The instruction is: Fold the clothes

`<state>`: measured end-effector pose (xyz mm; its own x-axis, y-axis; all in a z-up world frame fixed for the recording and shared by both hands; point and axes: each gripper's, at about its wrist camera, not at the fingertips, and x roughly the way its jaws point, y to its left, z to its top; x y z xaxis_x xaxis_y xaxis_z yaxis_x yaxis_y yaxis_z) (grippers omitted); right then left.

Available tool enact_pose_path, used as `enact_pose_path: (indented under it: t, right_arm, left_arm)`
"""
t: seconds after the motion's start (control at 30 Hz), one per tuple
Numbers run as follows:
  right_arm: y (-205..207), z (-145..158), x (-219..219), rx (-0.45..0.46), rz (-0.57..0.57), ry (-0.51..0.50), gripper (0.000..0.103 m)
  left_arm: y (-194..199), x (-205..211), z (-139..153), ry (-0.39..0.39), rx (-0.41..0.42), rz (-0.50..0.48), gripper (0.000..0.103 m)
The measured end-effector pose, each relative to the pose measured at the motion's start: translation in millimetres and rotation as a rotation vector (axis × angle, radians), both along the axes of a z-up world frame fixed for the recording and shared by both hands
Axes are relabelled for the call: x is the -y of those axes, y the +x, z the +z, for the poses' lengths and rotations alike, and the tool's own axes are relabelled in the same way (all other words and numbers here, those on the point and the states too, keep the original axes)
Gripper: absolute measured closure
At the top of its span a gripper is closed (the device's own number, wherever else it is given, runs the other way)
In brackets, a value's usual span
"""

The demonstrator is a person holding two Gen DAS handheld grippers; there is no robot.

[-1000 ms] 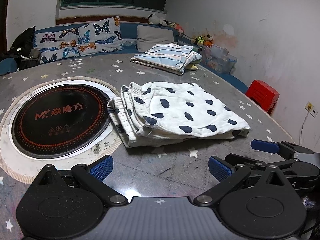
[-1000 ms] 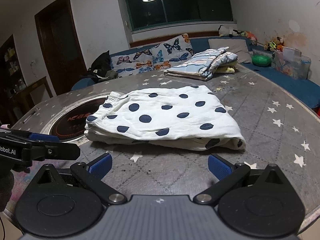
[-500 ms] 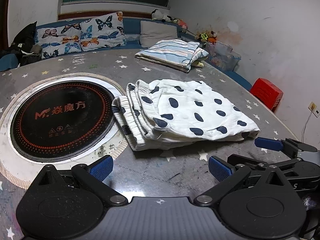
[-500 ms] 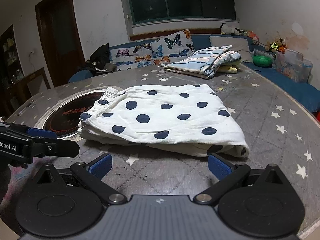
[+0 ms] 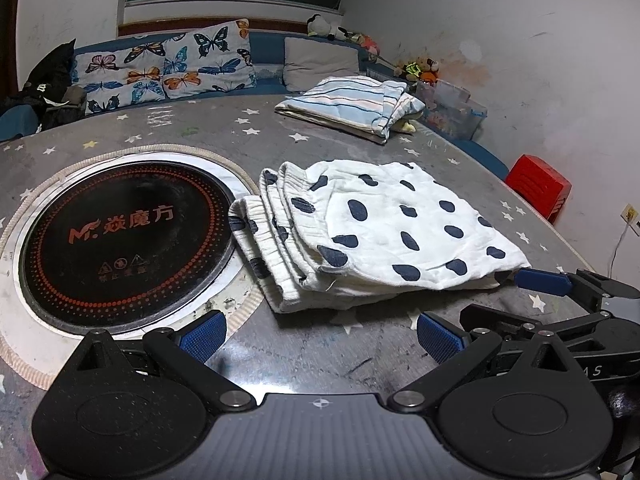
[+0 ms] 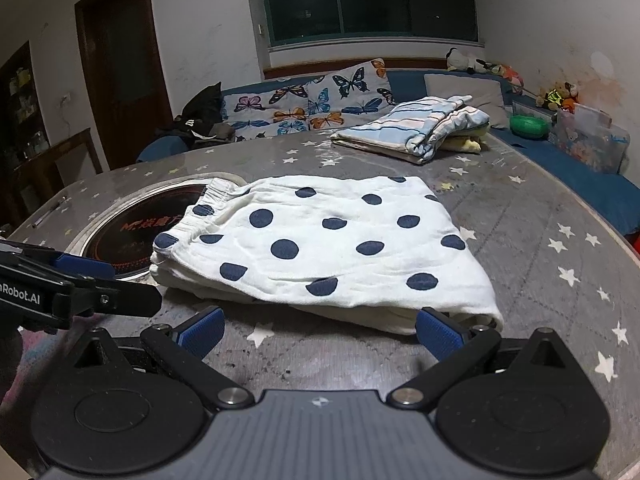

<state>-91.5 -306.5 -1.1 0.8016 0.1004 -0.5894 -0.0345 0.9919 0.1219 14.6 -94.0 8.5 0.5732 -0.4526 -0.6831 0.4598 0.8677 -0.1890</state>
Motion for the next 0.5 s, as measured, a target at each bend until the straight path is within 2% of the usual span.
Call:
enact_pose_path:
  t: [0.5]
  right_arm:
    - [13.0, -0.2, -7.3, -0.016, 0.048, -0.018, 0.000]
  left_arm:
    - [8.9, -1.3, -2.8, 0.010, -0.015, 0.007, 0.000]
